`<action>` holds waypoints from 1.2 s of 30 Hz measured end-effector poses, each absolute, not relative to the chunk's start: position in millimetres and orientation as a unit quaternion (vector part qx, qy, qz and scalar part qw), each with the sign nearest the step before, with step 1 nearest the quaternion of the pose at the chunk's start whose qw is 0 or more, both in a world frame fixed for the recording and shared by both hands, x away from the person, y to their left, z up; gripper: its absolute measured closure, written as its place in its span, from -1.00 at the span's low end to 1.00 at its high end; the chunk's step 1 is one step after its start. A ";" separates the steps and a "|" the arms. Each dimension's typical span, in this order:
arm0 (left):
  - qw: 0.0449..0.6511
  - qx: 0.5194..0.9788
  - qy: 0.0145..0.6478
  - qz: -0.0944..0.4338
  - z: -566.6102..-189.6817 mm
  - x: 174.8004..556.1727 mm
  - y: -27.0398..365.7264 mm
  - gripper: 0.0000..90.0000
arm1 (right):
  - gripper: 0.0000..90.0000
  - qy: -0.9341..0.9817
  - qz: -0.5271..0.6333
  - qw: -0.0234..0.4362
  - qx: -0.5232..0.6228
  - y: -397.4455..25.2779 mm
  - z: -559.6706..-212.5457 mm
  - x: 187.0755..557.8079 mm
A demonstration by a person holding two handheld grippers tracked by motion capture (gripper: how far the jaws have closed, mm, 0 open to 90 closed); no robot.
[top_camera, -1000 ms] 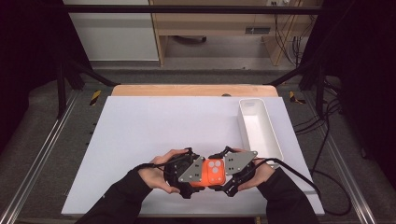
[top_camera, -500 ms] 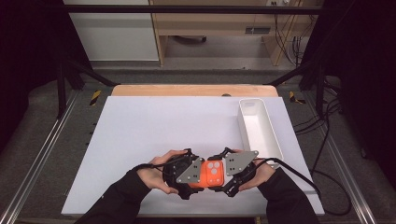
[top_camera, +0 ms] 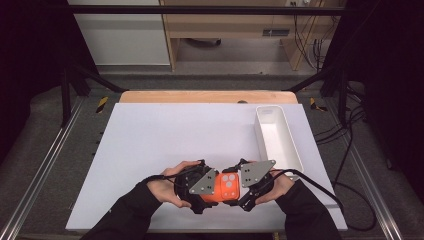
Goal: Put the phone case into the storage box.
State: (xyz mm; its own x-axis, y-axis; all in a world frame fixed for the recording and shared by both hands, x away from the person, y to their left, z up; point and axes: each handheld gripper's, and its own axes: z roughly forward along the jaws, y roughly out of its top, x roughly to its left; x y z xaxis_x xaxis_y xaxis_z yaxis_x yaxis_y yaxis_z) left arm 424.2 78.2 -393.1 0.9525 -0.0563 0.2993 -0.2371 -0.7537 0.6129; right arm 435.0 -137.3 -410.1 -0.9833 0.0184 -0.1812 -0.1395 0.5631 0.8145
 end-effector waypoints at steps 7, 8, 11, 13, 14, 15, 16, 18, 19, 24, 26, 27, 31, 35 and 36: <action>0.339 0.929 -0.075 0.126 -392.6 424.5 77.1 -0.69 | -0.63 0.881 0.465 0.080 -0.029 -137.0 -409.2 434.9; 0.338 0.930 -0.074 0.126 -392.6 424.4 76.7 -0.69 | -0.63 0.882 0.464 0.080 -0.029 -137.0 -409.1 434.9; 0.336 0.931 -0.069 0.122 -392.3 424.6 76.6 -0.69 | -0.63 0.883 0.463 0.077 -0.027 -137.1 -408.9 434.7; 0.341 0.931 -0.062 0.116 -392.1 425.1 76.9 -0.74 | -0.63 0.882 0.463 0.079 -0.025 -137.4 -408.2 434.5; 0.342 0.931 -0.058 0.112 -391.9 425.2 77.1 -0.80 | -0.63 0.882 0.463 0.079 -0.024 -137.9 -407.6 434.6; 0.343 0.931 -0.056 0.109 -391.4 425.0 77.6 -0.84 | -0.63 0.882 0.464 0.080 -0.022 -138.4 -406.8 434.6; 0.344 0.931 -0.053 0.108 -390.9 424.8 78.3 -0.86 | -0.63 0.881 0.466 0.081 -0.021 -139.1 -405.7 434.9; 0.348 0.931 -0.042 0.106 -389.2 425.3 80.3 -0.91 | -0.63 0.880 0.468 0.082 -0.017 -140.7 -403.1 435.4; 0.351 0.930 -0.035 0.106 -387.6 426.0 82.1 -0.92 | -0.63 0.880 0.467 0.082 -0.017 -141.6 -401.7 435.6; 0.378 0.920 0.003 0.101 -381.8 429.9 93.0 -0.98 | -0.63 0.884 0.459 0.088 -0.012 -147.1 -395.3 435.8; 0.388 0.917 0.015 0.093 -381.3 431.8 98.7 -0.98 | -0.63 0.886 0.454 0.089 -0.010 -149.4 -392.4 436.1; 0.391 0.916 0.021 0.089 -381.9 432.6 101.4 -0.98 | -0.63 0.889 0.450 0.090 -0.009 -150.5 -390.9 436.2; 0.397 0.914 0.038 0.082 -387.1 434.1 111.4 -0.98 | -0.63 0.897 0.432 0.096 -0.007 -153.5 -385.7 437.2; 0.407 0.909 0.052 0.074 -391.3 435.3 119.2 -0.97 | -0.63 0.904 0.419 0.089 -0.008 -153.9 -378.3 437.8; 0.408 0.908 0.054 0.072 -392.2 435.5 120.7 -0.97 | -0.63 0.906 0.415 0.089 -0.008 -153.5 -376.3 437.9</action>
